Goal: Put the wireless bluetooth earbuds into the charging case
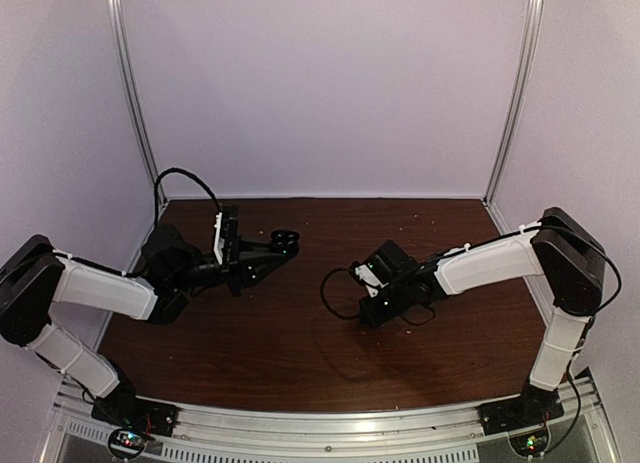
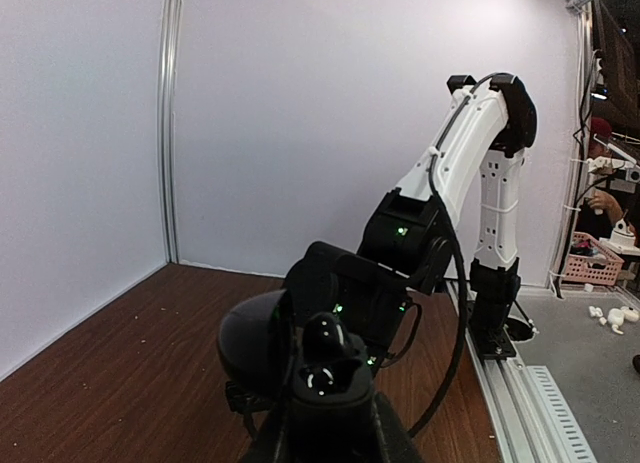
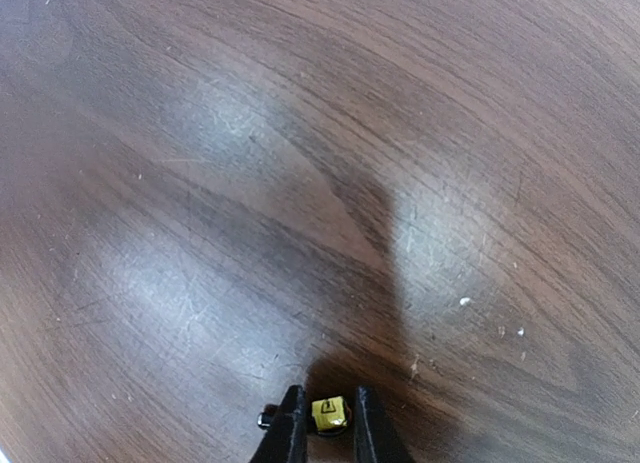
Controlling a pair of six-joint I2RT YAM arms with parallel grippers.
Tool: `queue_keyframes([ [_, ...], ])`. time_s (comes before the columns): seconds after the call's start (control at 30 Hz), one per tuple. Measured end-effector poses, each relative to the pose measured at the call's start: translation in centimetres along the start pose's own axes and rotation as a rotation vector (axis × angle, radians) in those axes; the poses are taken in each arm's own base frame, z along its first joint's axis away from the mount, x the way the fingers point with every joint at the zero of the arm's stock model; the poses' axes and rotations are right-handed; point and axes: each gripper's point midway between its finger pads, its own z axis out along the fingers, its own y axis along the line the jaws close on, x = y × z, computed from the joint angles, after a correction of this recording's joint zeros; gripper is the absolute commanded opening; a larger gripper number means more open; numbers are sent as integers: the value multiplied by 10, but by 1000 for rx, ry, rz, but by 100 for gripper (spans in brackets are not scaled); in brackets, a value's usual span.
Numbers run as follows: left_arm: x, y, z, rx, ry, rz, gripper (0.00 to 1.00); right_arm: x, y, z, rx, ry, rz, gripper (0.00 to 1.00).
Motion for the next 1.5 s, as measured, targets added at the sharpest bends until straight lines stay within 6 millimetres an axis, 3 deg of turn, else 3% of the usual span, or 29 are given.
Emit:
queue_keyframes([
  [0.33, 0, 0, 0, 0, 0, 0, 0, 1, -4, -4, 29, 11, -29, 11],
  [0.47, 0, 0, 0, 0, 0, 0, 0, -11, -6, -18, 55, -18, -62, 10],
  [0.6, 0, 0, 0, 0, 0, 0, 0, -43, -3, -51, 72, -128, -101, 10],
  [0.8, 4, 2, 1, -3, 12, -11, 0, -102, 7, -132, 88, -371, -178, 10],
  [1.03, 4, 11, 7, -24, 27, -28, 0, -143, 29, -210, 102, -578, -291, 11],
  [1.23, 11, 21, 15, -35, 70, -74, 0, -160, 61, -247, 93, -674, -405, 11],
  [1.5, 13, 36, 31, -46, 134, -161, 0, -172, 104, -270, 107, -739, -538, 11],
])
